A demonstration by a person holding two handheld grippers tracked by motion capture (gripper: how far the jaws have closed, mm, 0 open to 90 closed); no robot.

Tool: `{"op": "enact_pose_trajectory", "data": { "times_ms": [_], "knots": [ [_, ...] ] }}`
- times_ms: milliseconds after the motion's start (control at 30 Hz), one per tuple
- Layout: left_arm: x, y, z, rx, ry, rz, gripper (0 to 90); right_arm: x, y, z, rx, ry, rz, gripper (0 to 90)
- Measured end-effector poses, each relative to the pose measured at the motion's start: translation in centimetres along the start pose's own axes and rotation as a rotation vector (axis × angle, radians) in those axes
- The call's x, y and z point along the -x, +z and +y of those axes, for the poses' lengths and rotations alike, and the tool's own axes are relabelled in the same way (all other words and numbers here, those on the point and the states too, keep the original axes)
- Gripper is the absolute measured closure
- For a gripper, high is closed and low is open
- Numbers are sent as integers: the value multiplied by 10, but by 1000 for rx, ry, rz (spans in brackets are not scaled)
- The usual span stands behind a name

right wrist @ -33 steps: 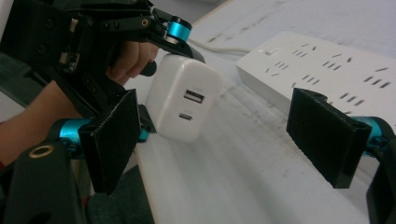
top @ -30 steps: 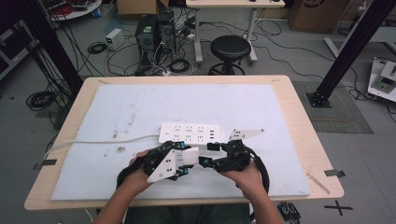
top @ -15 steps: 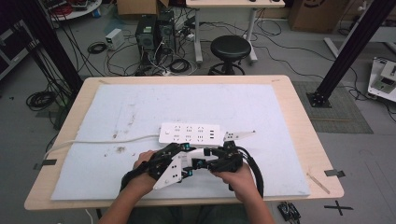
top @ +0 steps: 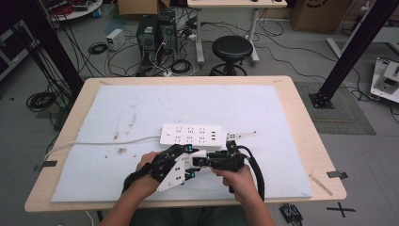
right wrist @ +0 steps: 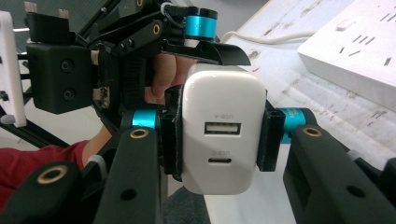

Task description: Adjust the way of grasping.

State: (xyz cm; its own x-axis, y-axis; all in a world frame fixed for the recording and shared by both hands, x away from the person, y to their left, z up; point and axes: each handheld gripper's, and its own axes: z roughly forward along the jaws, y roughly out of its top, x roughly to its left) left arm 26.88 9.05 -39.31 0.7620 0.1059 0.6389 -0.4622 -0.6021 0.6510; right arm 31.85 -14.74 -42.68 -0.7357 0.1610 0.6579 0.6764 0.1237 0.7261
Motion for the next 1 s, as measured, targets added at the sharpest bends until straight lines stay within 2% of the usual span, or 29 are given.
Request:
{"op": "enact_pose_trajectory", "data": {
  "times_ms": [200,233,267,300,333,367,400,433,467,500,533,567,600,700,733,767,800,833,867,900,1000],
  "knots": [
    [-4,-1,-2,1,-45,8,298,1,-3,0,-8,-3,-14,631],
    [-7,-4,-3,0,-71,9,284,1,-8,0,7,0,-28,631],
    [-7,-4,-3,0,-71,9,275,1,-8,0,7,0,-28,631],
    [-11,-8,-5,-9,-109,11,258,0,-15,1,27,-11,-34,631],
    [-11,-8,-5,-9,-109,11,246,0,-15,1,27,-11,-34,631],
    [-15,-13,-7,-15,-141,21,245,0,-23,2,41,-14,-50,631],
    [-15,-13,-7,-15,-141,21,244,0,-23,2,41,-14,-50,631],
    [-18,-17,-8,-10,-161,23,244,0,-27,2,56,-16,-53,631],
    [-23,-22,-10,-6,-196,28,233,-1,-33,4,64,-21,-64,631],
    [-23,-22,-10,-6,-196,28,225,-1,-33,4,64,-21,-64,631],
    [-29,-27,-12,-10,-229,28,203,-2,-39,5,70,-21,-70,631],
    [-29,-27,-12,-10,-229,28,188,-2,-39,5,70,-21,-70,631],
    [-35,-33,-16,-21,-257,34,185,-2,-44,7,82,-31,-85,631],
    [-41,-39,-21,-30,-280,41,185,-3,-50,10,91,-42,-102,630],
    [-47,-47,-26,-25,-314,55,185,-3,-52,10,92,-46,-100,630],
    [-47,-47,-26,-25,-314,55,184,-3,-52,10,92,-46,-100,630],
    [-54,-55,-32,-34,-342,66,185,-3,-54,12,94,-57,-118,631],
    [-54,-55,-32,-34,-342,66,185,-3,-54,12,94,-57,-118,631],
    [-59,-63,-39,-38,-373,85,184,-3,-57,14,95,-61,-124,630],
    [-59,-63,-39,-38,-373,85,184,-3,-57,14,95,-61,-124,630],
    [-68,-77,-52,-45,-423,109,184,-3,-61,16,89,-72,-142,630]
  ]
}}
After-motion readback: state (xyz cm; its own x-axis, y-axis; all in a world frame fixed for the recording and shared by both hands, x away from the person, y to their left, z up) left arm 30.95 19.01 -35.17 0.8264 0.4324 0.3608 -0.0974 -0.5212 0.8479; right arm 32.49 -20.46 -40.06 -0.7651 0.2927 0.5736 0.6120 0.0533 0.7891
